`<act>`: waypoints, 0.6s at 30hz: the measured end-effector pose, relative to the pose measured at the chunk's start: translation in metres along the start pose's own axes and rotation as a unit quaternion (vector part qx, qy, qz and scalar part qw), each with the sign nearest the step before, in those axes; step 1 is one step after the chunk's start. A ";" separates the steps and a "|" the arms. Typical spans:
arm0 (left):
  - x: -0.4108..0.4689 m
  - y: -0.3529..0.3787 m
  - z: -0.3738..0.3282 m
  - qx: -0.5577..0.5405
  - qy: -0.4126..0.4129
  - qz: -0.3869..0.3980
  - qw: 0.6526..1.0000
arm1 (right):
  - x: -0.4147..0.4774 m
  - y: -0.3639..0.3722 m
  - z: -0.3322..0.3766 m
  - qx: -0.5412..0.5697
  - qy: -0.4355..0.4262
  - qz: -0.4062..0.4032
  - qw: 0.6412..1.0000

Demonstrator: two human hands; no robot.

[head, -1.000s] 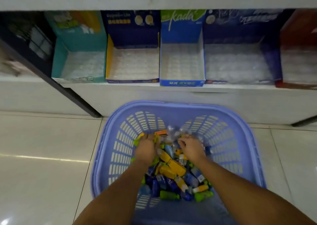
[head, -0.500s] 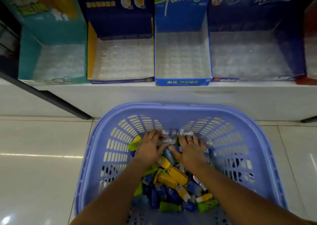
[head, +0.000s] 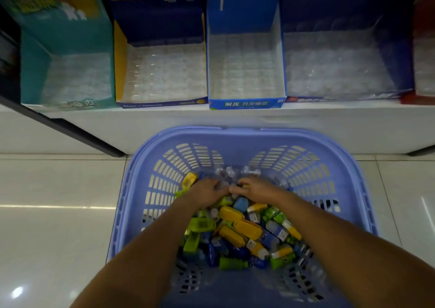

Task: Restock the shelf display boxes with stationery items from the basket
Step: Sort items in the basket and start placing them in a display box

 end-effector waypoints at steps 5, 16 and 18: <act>-0.042 0.031 -0.020 0.080 0.073 0.064 0.992 | -0.060 0.037 -0.002 -0.064 -0.003 0.005 0.998; -0.022 -0.044 -0.036 0.057 0.008 -0.168 0.984 | -0.082 0.030 -0.017 -0.074 0.055 -0.082 0.992; 0.001 -0.038 -0.037 -0.018 -0.011 -0.148 0.989 | -0.072 -0.017 -0.035 -0.012 0.109 -0.205 0.973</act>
Point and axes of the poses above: each hand's wrist, its own x-axis towards the middle knuckle, its own y-axis out of the palm, z = x × y, the point moved 10 cm from there along x, towards the middle knuckle, and after that the axes turned 10 degrees about y, right-handed, at the moved point
